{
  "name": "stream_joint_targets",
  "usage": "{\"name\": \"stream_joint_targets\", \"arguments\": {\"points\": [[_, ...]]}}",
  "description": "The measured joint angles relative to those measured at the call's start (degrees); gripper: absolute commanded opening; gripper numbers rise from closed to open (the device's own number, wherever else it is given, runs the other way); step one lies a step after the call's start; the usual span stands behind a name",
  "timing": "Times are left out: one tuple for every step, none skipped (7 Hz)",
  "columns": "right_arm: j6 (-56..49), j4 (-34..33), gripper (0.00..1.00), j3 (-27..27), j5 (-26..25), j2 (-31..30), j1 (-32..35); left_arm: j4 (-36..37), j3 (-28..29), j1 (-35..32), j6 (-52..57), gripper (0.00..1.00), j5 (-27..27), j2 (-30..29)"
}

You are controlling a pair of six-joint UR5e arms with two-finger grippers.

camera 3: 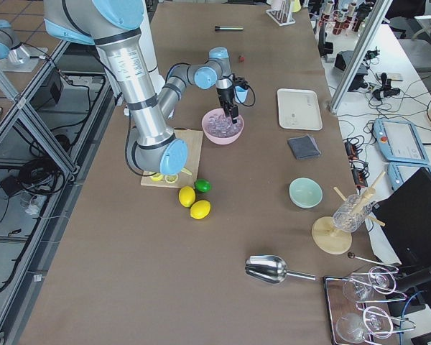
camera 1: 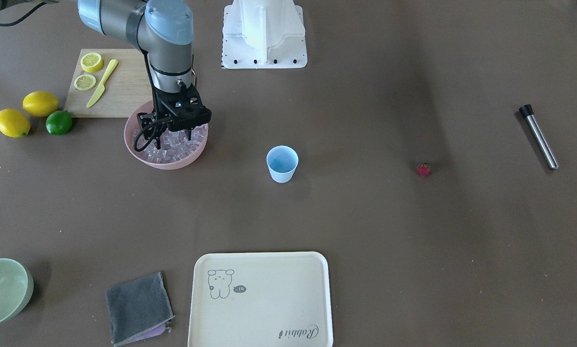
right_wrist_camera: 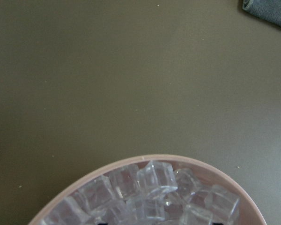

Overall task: Mash ice and strawberries in cup
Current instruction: 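Lower the right gripper into the pink bowl and grasp an ice cube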

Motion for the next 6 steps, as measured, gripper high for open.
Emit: {"name": "stream_joint_targets", "arguments": {"points": [[-0.04,1.99,0.74,-0.94,0.08,-0.33,0.06,0.02,0.03,-0.01,0.00,0.99,0.00,0.00],[-0.06,2.66,0.73,-1.05,0.23,-0.53,0.15,0.03,0.07,-0.01,0.00,0.99,0.00,-0.01],[-0.06,2.14,0.73,-0.62,0.57,-0.62,0.29,0.03,0.11,0.00,0.00,0.99,0.02,-0.05],[-0.07,0.97,0.73,-0.03,1.03,-0.67,0.43,0.03,0.11,0.01,0.00,0.99,0.06,-0.07],[-0.07,0.32,0.72,0.48,1.43,-0.77,0.51,0.03,0.06,0.02,0.00,0.99,0.08,-0.08],[-0.05,0.09,0.70,0.98,1.83,-1.13,0.53,0.03,-0.08,0.01,0.00,0.99,0.08,-0.09]]}}
